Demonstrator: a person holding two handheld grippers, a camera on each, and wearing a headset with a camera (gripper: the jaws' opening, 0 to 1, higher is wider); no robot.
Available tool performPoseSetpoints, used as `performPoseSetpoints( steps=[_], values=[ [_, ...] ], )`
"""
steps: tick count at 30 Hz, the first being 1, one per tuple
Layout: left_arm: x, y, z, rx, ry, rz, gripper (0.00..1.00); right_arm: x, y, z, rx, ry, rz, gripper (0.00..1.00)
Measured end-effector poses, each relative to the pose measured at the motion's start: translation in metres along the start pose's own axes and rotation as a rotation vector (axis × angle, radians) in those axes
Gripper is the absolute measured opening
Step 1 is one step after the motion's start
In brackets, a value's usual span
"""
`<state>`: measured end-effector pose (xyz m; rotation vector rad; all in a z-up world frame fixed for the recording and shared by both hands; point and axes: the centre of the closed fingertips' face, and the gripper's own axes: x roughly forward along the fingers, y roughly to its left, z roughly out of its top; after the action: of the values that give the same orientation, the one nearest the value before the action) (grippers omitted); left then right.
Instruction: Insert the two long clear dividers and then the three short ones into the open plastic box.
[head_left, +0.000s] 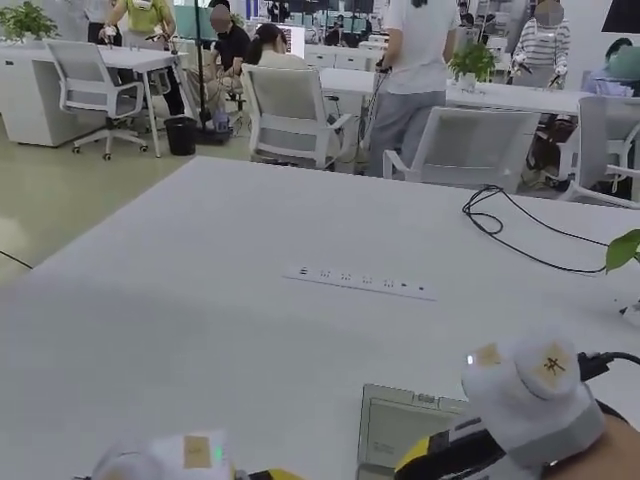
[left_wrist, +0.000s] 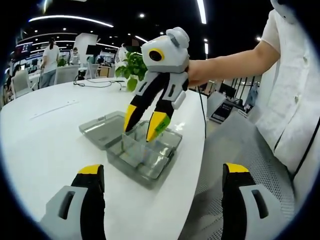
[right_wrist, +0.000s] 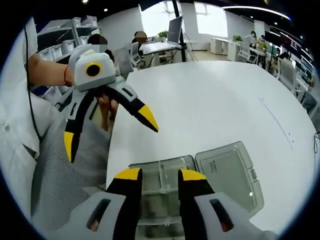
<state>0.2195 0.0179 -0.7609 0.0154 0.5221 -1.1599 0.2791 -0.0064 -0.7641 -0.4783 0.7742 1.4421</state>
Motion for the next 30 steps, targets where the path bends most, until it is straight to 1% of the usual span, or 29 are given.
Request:
performPoseSetpoints(
  steps=[7,15,18,25,30],
  values=[
    [-0.001,0.0,0.002,0.003,0.0,0.0,1.0,-0.015,0.006,-0.004,-0.007,-0.015,-0.002,0.37],
    [-0.003,0.001,0.003,0.011,0.005,0.002,1.0,-0.031,0.01,-0.014,-0.005,-0.013,-0.016,0.47],
    [-0.004,0.001,0.005,0.012,0.003,0.006,1.0,-0.038,0.011,-0.019,-0.008,-0.009,-0.023,0.49],
    [-0.005,0.0,0.006,0.015,0.002,0.007,1.0,-0.053,0.01,-0.035,-0.007,0.008,-0.043,0.53],
    [-0.005,0.0,0.006,0.016,0.003,0.008,1.0,-0.066,0.008,-0.053,0.003,0.031,-0.061,0.55]
  ],
)
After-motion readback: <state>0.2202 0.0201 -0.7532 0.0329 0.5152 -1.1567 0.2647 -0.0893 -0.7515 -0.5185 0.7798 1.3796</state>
